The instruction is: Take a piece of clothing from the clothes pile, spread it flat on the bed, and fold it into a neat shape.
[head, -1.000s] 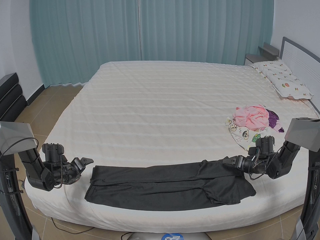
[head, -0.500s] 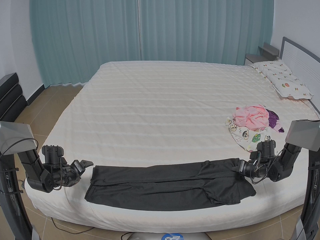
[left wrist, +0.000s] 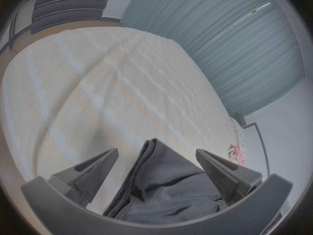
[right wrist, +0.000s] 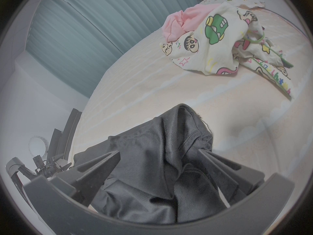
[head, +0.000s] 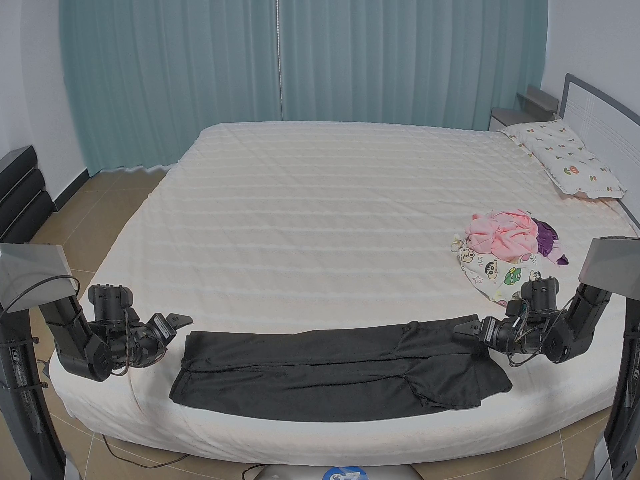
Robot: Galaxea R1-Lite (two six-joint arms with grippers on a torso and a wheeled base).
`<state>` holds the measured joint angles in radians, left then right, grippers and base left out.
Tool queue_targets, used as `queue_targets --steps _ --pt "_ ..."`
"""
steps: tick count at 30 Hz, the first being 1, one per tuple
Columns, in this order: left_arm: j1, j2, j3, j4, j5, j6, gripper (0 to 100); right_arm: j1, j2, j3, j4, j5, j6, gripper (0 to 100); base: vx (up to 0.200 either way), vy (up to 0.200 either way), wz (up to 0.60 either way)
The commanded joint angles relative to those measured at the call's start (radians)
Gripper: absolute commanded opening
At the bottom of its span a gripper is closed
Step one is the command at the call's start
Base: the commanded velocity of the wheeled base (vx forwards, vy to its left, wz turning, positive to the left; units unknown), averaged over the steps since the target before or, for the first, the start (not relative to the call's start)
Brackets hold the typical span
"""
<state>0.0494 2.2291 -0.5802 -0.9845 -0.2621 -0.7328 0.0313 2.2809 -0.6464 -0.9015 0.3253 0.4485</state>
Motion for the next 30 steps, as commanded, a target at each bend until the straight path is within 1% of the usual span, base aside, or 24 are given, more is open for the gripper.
queue_targets --steps 1,3,6,9,10,11,14,26,27,29,30 --pt "-0.006 0.007 -0.084 0.038 -0.011 0.013 100 0.010 -0.050 0.048 -0.002 0.000 0.004 100 0.000 0.000 0.00" --pt "-0.008 0.017 -0.139 0.093 -0.028 0.039 100 0.012 -0.050 0.057 -0.008 0.000 0.004 100 0.000 0.000 0.00" --pt "-0.008 0.021 -0.211 0.211 -0.085 0.079 100 0.013 -0.047 0.073 -0.024 0.000 0.004 100 0.000 0.000 0.00" --pt "-0.008 0.038 -0.271 0.285 -0.091 0.122 100 0.013 -0.044 0.088 -0.033 0.000 0.004 100 0.000 0.000 0.00" --pt "-0.008 0.038 -0.271 0.285 -0.091 0.122 100 0.013 -0.044 0.088 -0.033 0.000 0.004 100 0.000 0.000 0.00" --pt "-0.006 0.058 -0.291 0.310 -0.091 0.161 100 0.012 -0.043 0.094 -0.042 0.001 0.004 100 0.000 0.000 0.00" --pt "-0.006 0.078 -0.297 0.310 -0.089 0.194 100 0.013 -0.041 0.099 -0.054 0.000 0.006 100 0.000 0.000 0.00" --pt "-0.032 0.112 -0.297 0.314 -0.088 0.205 100 0.013 -0.041 0.102 -0.057 0.001 0.007 100 0.000 0.000 0.00" --pt "-0.034 0.115 -0.296 0.317 -0.085 0.233 0 0.013 -0.043 0.102 -0.057 0.001 0.007 100 0.000 0.000 0.00" --pt "-0.034 0.121 -0.294 0.323 -0.077 0.274 0 0.013 -0.043 0.102 -0.057 0.001 0.007 100 0.000 0.000 0.00" --pt "-0.034 0.129 -0.293 0.331 -0.048 0.308 0 0.013 -0.043 0.102 -0.057 0.001 0.007 100 0.000 0.000 0.00"
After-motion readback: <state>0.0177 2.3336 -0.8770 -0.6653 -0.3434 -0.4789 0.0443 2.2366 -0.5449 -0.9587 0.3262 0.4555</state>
